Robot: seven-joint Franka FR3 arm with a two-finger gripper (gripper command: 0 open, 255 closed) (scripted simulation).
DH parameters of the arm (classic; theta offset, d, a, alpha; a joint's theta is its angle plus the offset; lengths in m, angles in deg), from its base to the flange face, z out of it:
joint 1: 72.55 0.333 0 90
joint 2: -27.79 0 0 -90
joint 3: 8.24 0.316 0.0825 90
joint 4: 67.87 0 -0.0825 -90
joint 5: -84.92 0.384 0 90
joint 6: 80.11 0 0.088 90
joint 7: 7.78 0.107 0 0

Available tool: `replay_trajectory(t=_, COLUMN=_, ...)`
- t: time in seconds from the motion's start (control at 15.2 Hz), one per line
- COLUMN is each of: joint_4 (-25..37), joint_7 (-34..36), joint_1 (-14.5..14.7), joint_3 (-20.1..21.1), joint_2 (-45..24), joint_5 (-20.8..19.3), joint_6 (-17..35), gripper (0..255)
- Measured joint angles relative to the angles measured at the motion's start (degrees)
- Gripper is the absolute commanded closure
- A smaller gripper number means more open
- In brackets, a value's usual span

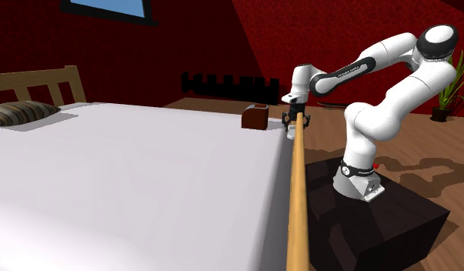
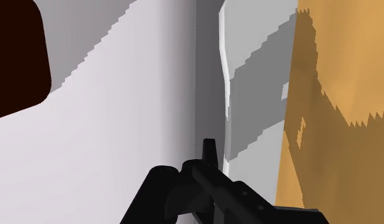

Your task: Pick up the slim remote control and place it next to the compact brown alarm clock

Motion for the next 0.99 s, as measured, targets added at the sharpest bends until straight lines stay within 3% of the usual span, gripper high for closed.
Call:
replay_trajectory(t=0.07, joint_4=0.00, joint_7=0.00, joint_1=0.00, joint_3=0.00, joint_2=0.00, joint_5=0.00, joint_6=0.00, gripper=0)
replay_trajectory(t=0.46, joint_4=0.00, joint_7=0.00, joint_1=0.00, joint_3=0.00, joint_2=0.00, joint_5=0.00, joint_6=0.01, gripper=0)
replay_trajectory(t=0.73, joint_4=3.10, joint_7=-0.67, joint_1=-0.29, joint_3=4.93, joint_2=3.80, joint_5=3.81, joint_6=-6.96, gripper=0)
replay_trajectory(t=0.99, joint_4=3.93, joint_7=-0.97, joint_1=-0.38, joint_3=5.94, joint_2=4.62, joint_5=4.67, joint_6=-8.71, gripper=0)
